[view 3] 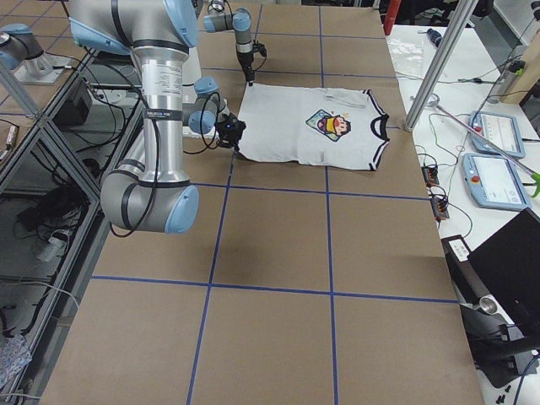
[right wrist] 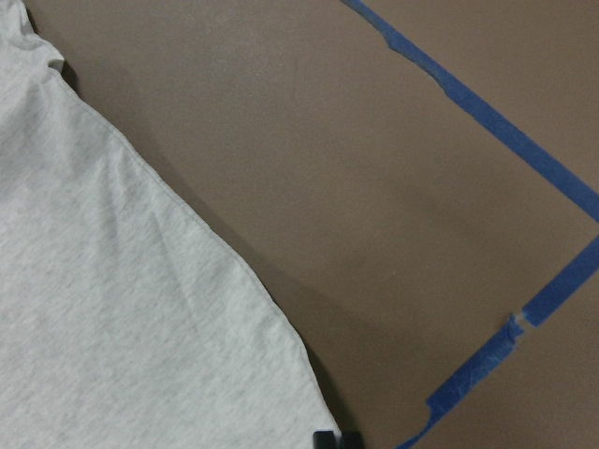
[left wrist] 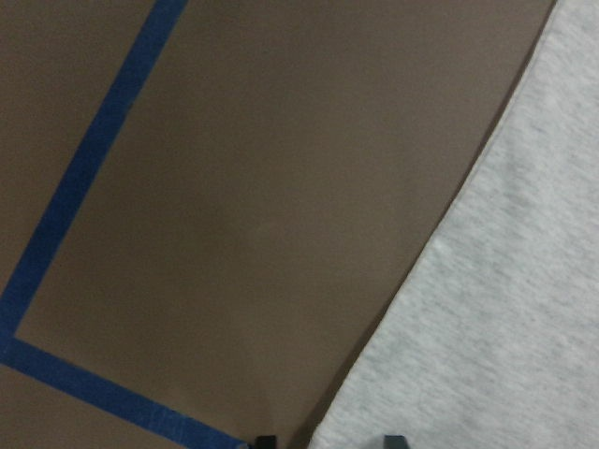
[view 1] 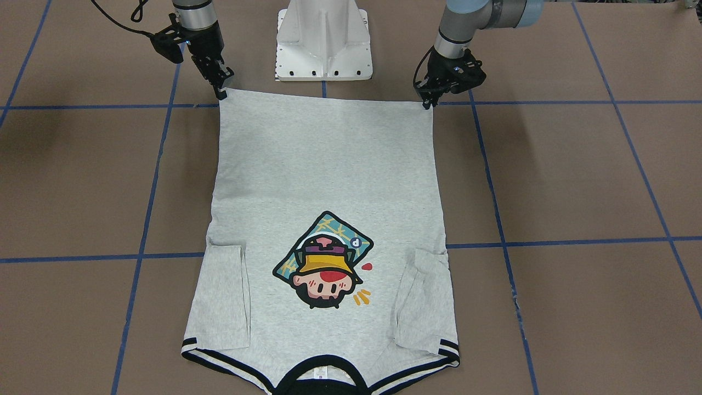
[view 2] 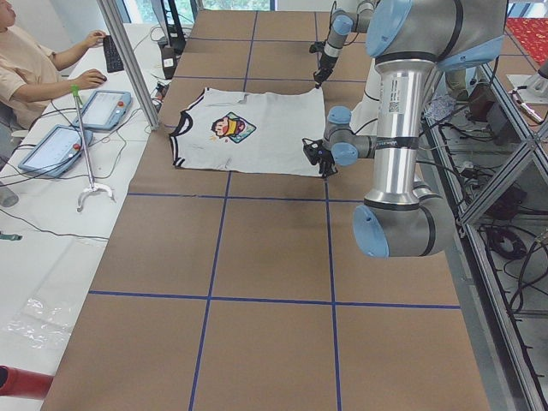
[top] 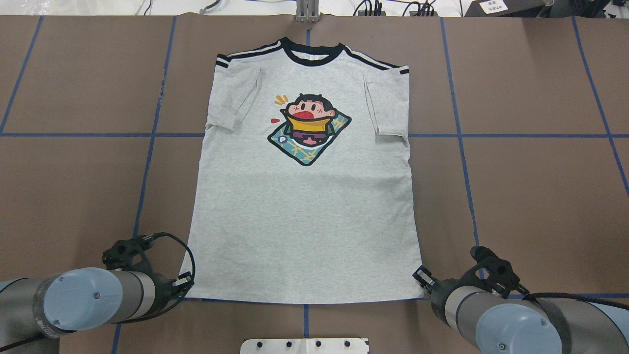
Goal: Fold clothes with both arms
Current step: 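Grasp both bottom hem corners with the left and right grippers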
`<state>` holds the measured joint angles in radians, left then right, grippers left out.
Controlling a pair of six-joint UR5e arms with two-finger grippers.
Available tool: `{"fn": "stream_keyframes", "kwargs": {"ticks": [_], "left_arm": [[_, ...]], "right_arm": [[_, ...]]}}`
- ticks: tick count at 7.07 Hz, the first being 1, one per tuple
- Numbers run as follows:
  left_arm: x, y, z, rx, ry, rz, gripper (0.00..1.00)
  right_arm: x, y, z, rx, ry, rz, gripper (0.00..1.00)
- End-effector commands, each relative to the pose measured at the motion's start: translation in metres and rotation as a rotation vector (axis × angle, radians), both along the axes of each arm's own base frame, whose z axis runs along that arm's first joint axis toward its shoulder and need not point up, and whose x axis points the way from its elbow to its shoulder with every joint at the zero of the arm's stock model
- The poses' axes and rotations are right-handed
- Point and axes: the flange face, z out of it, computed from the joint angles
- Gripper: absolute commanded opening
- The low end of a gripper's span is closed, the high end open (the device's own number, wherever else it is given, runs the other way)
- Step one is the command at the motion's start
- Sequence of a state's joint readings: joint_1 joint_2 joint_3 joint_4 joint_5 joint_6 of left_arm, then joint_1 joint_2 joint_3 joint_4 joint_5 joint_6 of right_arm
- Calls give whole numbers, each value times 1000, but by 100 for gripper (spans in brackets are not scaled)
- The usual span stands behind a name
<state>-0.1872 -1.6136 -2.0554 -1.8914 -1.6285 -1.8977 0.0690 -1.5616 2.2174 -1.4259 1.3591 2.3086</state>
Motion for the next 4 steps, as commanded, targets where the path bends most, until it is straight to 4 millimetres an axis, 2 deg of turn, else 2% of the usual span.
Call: {"fn": "stream_keyframes", "kwargs": {"ticks": [1, 3, 4], "left_arm": [[-9, 6, -20, -18, 45, 29, 0], [-27, 14, -55, -34, 125, 67, 0], [-43, 20, -70, -45, 152, 88, 0]], "right_arm": [[0, 0, 0, 0, 0, 0, 0], [2, 0, 1, -1, 1, -1, 0], [4, 3, 4, -9, 7, -14, 0]]}}
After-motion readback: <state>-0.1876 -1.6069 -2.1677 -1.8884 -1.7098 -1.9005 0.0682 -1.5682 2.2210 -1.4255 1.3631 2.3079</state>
